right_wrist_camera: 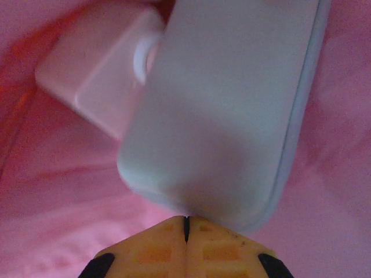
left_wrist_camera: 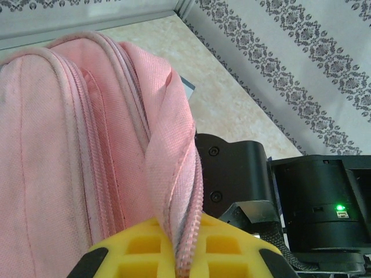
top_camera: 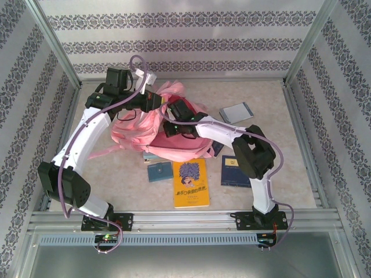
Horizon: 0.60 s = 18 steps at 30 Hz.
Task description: Pack books, pencil case, and school supplies into a backpack
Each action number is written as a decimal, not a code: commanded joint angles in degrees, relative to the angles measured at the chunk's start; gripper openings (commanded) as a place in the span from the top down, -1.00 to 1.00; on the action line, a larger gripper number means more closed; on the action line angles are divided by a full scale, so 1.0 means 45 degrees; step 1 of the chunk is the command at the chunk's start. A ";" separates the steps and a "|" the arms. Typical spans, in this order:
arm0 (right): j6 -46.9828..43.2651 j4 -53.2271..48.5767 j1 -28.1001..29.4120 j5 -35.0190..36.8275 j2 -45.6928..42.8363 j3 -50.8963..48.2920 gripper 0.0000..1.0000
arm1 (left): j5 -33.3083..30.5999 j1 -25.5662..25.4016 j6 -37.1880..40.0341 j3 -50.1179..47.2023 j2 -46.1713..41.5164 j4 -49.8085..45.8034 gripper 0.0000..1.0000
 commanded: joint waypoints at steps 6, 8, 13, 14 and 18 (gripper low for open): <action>0.1529 0.0935 -0.0478 0.1764 0.0465 0.1439 0.48 | 0.0881 -0.0178 -0.0424 0.0429 -0.0205 0.1693 1.00; 0.1309 0.1076 -0.0416 0.1751 -0.0017 0.0975 0.24 | -0.0007 -0.0176 -0.0475 0.0407 -0.0204 0.1615 1.00; 0.0734 0.2148 -0.0358 0.1773 -0.2277 -0.1432 -0.27 | -0.3549 -0.0150 -0.1757 0.0821 0.0380 0.1398 1.00; 0.0616 0.2368 -0.0336 0.1722 -0.2872 -0.1957 -0.33 | -0.3991 -0.0131 -0.2087 0.1017 0.0603 0.1361 1.00; 0.0019 0.3200 -0.0185 0.1649 -0.5185 -0.4022 -0.44 | -0.4468 -0.0045 -0.2881 0.1333 0.1063 0.1528 1.00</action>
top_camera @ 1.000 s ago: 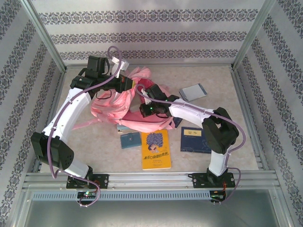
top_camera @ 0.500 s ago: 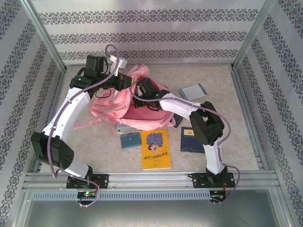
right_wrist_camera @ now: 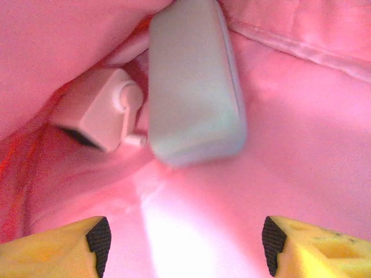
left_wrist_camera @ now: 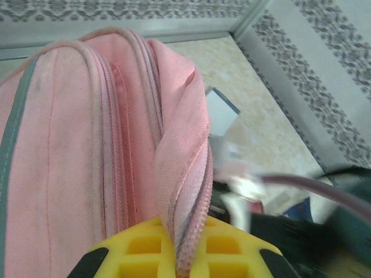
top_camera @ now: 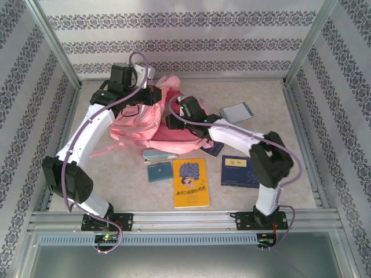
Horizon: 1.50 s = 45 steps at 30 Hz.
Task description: Pack books, pencil case, and school supplies into a backpack
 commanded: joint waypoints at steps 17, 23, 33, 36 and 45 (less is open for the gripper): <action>-1.0947 0.1021 0.2220 -0.5820 -0.2227 -0.3458 -0.46 | -0.0809 0.1573 -0.5767 -0.0926 0.0408 0.1398 1.00; -1.3400 0.0334 0.2162 -0.4994 -0.0742 -0.2495 -0.48 | -0.0452 0.1639 -0.5790 -0.1585 0.0532 0.1786 1.00; -1.4933 -0.1086 0.1484 -0.4941 0.1375 -0.0638 -0.47 | 0.0830 0.2524 -0.7017 -0.2360 0.0485 0.2715 1.00; -1.5304 -0.2509 0.1478 -0.4788 0.2117 0.0370 -0.43 | 0.0869 0.2524 -0.6946 -0.2411 0.0515 0.2735 1.00; -1.5421 -0.3787 0.1401 -0.4694 0.3086 0.1157 -0.35 | 0.0760 0.2544 -0.6708 -0.2345 0.0549 0.2579 1.00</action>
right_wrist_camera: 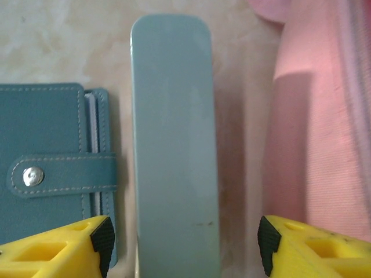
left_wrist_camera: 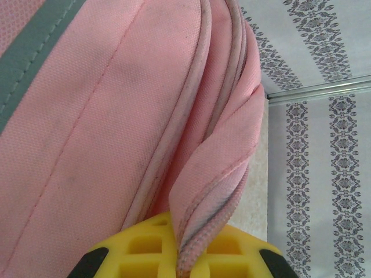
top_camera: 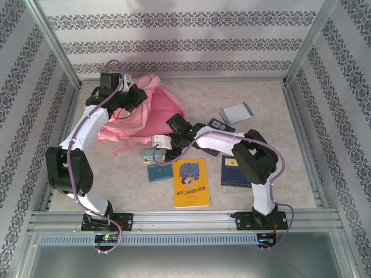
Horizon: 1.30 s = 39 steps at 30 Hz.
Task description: Pack books, pencil case, and school supplies into a backpack
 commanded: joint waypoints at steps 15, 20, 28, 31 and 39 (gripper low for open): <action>0.0062 -0.0915 -0.0014 -0.0037 0.1006 0.0959 0.16 | -0.0152 0.0271 -0.0002 -0.0083 0.0063 0.0476 1.00; 0.0101 -0.0747 -0.0027 0.0001 0.0811 0.0910 0.41 | -0.0166 0.0281 0.0040 -0.0102 0.0103 0.0493 1.00; 0.0795 0.0642 -0.0100 0.0541 -0.0006 0.0342 0.79 | -0.0232 0.0271 0.0412 -0.0005 0.0042 0.0339 1.00; 0.0943 0.1008 -0.0105 0.0659 -0.0677 -0.0019 0.88 | -0.0152 0.0271 0.0762 0.0077 -0.0013 0.0286 1.00; 0.3372 0.4315 -0.0065 0.1083 -0.4536 -0.3505 1.00 | -0.0047 0.0199 0.2911 0.1062 -0.0247 -0.0833 1.00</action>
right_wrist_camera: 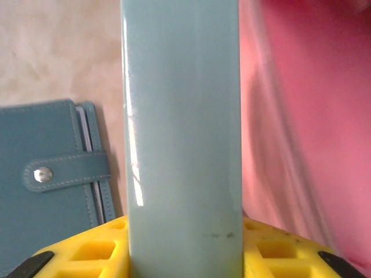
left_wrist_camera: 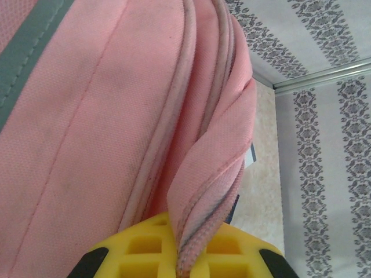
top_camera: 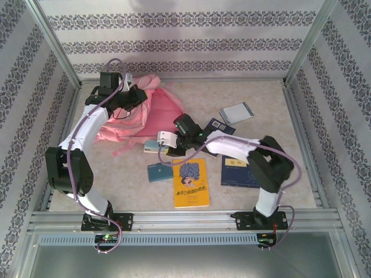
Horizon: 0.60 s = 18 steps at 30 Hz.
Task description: Pack books, pencil case, and school supplies into a backpack
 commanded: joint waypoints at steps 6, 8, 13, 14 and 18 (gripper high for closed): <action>0.2400 0.2251 -0.0378 0.1036 -0.4032 -0.2251 1.00 | 0.0620 -0.0344 0.2808 0.1805 -0.0201 -0.1144 1.00; 0.2427 0.1751 -0.0666 0.1291 -0.4484 -0.2240 1.00 | 0.0890 -0.0661 0.3241 0.2243 -0.0117 -0.1429 1.00; 0.2264 0.0917 -0.1369 0.1927 -0.4524 -0.1743 1.00 | 0.1448 -0.1221 0.3901 0.2805 -0.0131 -0.1744 1.00; 0.2163 0.0650 -0.1454 0.2038 -0.4351 -0.1482 1.00 | 0.1463 -0.1316 0.4084 0.3009 -0.0131 -0.1935 1.00; 0.1422 -0.0112 -0.1723 0.2515 -0.3338 -0.0597 1.00 | 0.1600 -0.1639 0.4937 0.3628 -0.0160 -0.2722 1.00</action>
